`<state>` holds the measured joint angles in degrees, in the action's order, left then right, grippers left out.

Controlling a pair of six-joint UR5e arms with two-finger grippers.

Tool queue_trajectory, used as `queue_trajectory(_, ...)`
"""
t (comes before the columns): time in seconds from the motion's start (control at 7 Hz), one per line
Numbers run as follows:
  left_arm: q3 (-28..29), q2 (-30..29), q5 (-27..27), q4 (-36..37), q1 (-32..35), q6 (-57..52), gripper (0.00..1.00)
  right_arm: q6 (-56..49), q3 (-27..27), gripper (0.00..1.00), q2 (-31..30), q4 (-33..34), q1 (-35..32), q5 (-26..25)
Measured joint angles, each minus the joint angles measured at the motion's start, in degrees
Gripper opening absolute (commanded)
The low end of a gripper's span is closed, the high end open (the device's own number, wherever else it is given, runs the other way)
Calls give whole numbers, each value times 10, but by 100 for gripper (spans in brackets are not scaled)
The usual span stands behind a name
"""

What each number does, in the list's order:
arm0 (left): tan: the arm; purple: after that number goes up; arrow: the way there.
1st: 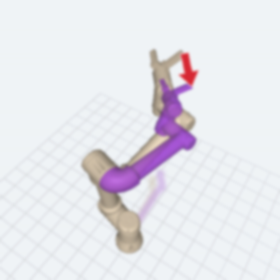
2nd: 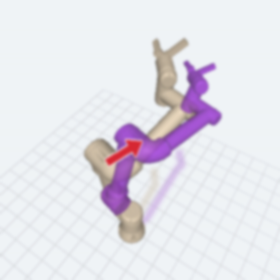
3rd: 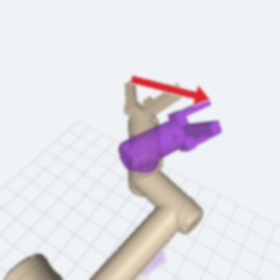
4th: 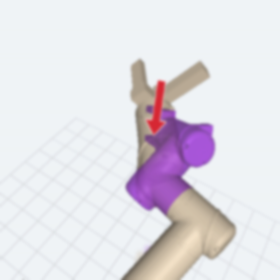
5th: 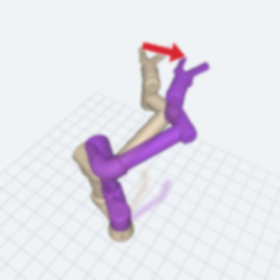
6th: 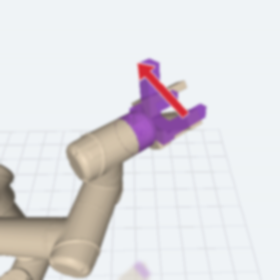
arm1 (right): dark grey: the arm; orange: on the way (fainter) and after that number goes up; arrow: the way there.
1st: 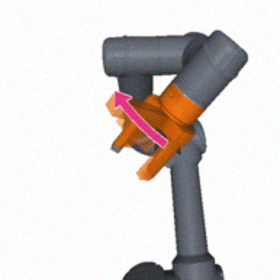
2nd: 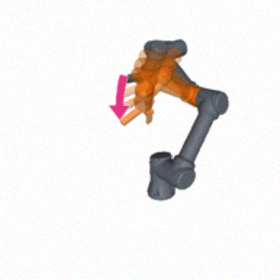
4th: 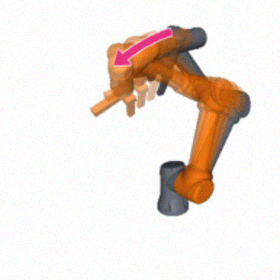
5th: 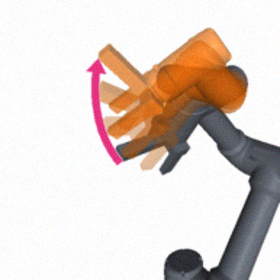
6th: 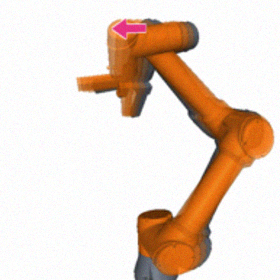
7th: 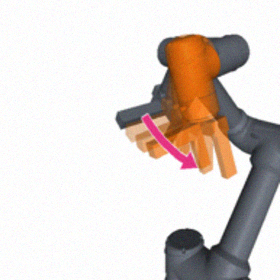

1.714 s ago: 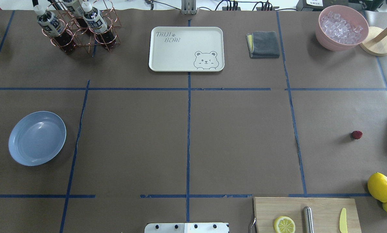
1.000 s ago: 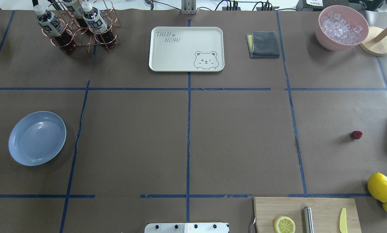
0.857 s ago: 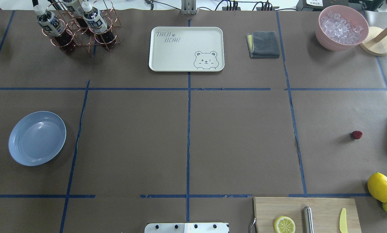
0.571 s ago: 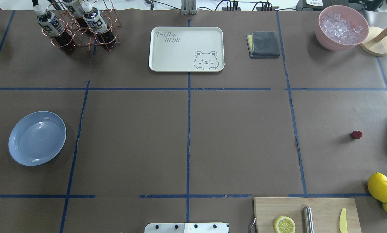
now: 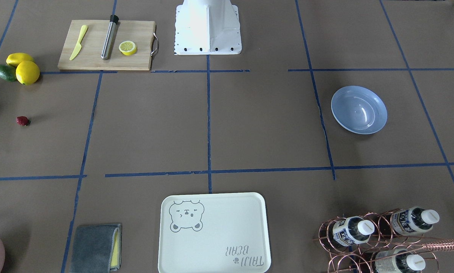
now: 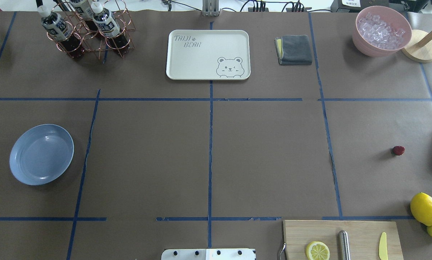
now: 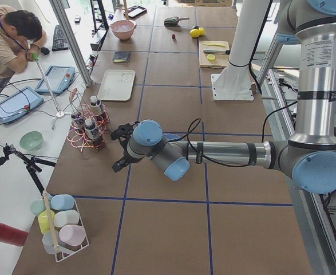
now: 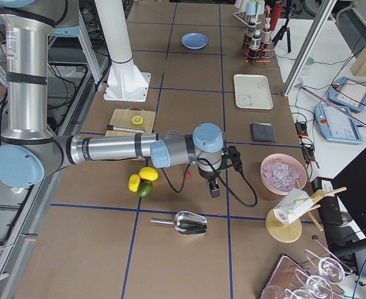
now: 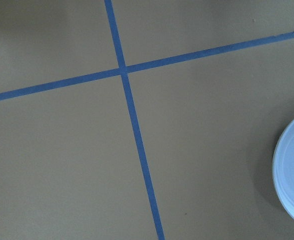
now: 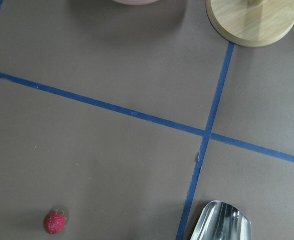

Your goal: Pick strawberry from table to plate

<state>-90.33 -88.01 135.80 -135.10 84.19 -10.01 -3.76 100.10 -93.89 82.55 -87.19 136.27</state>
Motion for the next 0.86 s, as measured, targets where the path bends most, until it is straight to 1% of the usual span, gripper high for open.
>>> queue_trajectory(0.14,10,1,2,-33,-14,12,100,0,-2,100,3,0,0,0)
queue_trajectory(0.29,22,4,2,-65,-44,50,100,0,-2,100,4,0,0,0)
queue_trajectory(0.43,38,9,-3,-90,-83,127,80,1,-2,100,4,0,0,0)
queue_trajectory(0.57,45,20,-28,-124,-123,222,64,2,-5,100,3,0,0,0)
queue_trajectory(0.71,49,38,-64,-173,-164,331,62,2,-6,100,2,0,0,1)
queue_trajectory(0.86,55,55,-87,-223,-198,425,62,3,-6,100,1,0,0,1)
